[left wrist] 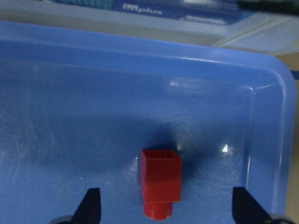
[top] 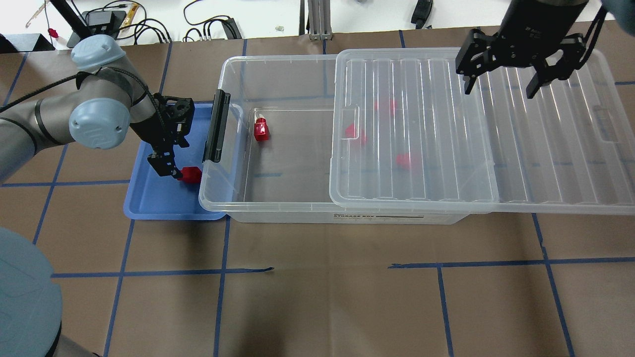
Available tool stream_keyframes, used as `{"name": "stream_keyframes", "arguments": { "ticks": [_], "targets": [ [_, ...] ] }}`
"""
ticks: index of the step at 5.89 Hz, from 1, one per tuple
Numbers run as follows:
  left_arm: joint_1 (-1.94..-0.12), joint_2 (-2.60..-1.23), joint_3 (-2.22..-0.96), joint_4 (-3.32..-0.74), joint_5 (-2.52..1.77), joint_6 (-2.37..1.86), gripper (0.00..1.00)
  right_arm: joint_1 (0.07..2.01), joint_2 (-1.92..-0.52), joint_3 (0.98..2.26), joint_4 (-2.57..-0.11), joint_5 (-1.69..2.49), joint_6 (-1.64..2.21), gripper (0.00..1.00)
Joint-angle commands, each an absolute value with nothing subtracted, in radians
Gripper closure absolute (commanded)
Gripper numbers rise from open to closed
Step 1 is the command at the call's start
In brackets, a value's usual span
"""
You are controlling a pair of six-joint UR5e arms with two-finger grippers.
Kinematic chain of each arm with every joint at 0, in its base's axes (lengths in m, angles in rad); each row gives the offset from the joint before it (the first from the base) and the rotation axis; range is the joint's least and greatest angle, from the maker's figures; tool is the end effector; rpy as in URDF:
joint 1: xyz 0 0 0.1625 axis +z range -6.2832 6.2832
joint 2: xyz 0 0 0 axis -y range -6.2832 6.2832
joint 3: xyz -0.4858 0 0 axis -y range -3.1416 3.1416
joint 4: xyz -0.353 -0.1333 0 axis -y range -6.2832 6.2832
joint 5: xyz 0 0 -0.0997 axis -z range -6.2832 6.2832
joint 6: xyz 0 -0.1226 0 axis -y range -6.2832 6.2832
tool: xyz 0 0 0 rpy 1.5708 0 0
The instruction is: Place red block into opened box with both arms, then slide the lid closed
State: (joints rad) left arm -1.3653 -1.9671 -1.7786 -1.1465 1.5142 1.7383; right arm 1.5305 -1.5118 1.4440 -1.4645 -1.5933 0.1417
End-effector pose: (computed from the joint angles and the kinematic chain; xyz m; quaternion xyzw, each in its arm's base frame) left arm -0.0242 -0.5712 0.2719 -0.6886 -0.7190 -0.0273 0.0900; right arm 0.1113 -0.4806 0.5451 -0.0906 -0.9956 -0.0186 0.0122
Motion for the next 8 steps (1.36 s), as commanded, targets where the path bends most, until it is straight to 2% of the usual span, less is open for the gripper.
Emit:
{"name": "stream_keyframes", "arguments": {
  "ticks": [1, 2, 4, 5, 7, 8],
  "targets": [
    [-1.367, -1.991, -1.828, -1.104, 1.52, 1.74, 0.02, 1.545, -1.512, 1.45, -1.462, -1.583, 0.155, 0.0],
    [-1.365, -2.0, -1.829, -1.101, 1.52, 1.74, 0.05, 1.543, -1.513, 1.451, -1.46, -1.572, 0.155, 0.0],
    [-1.364, -2.0, -1.829, -1.065, 1.52, 1.74, 0.84, 1.543, -1.509, 1.451, -1.46, -1.572, 0.155, 0.0],
    [-1.364, -2.0, -1.824, -1.063, 1.519, 1.74, 0.96, 1.543, -1.509, 1.453, -1.46, -1.572, 0.155, 0.0],
    [-1.367, -1.964, -1.774, -1.084, 1.519, 1.743, 0.99, 1.543, -1.509, 1.456, -1.46, -1.571, 0.153, 0.0],
    [-1.376, -1.938, -1.676, -1.233, 1.517, 1.738, 0.99, 1.543, -1.509, 1.456, -1.462, -1.571, 0.153, 0.0]
  ]
}}
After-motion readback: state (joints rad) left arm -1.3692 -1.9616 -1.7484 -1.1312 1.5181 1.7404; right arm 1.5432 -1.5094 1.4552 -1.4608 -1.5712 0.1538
